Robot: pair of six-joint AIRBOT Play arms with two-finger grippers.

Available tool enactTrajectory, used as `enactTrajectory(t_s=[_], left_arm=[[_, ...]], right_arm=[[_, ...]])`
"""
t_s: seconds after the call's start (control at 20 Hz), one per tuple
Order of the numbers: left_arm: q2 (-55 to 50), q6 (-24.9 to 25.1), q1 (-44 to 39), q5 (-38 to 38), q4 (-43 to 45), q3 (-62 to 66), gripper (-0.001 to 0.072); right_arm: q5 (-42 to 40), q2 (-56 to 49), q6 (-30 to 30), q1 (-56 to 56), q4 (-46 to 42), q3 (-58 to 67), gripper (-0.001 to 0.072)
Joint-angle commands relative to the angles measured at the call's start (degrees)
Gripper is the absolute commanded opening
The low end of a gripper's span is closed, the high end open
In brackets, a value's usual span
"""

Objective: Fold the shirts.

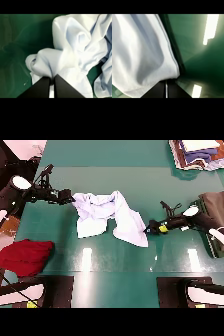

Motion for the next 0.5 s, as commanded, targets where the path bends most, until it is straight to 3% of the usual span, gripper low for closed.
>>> enactTrajectory(t_s=[0.0, 0.15, 0.25, 0.45], left_arm=[[0.13, 0.02, 0.17, -0.33, 2.12, 1.79, 0.0027], [2.14, 0.48, 1.44, -0.17, 4.57, 8.44, 0.0026], [4.33, 3.74, 2.91, -0.17, 5.01, 14.51, 0.0027], [9.46, 10.8, 4.35, -0.37, 5.2, 25.42, 0.0026]], right_arm=[[1.03, -0.48, 1.79, 0.87, -6.8, 6.29, 0.0013], [2.95, 2.89, 7.23, 0.76, -20.55, 15.19, 0.0013], [2.89, 6.84, 11.15, -0.39, -29.57, 21.68, 0.0012], [2.91, 13.73, 12.35, -7.37, -32.17, 34.82, 0.0013]])
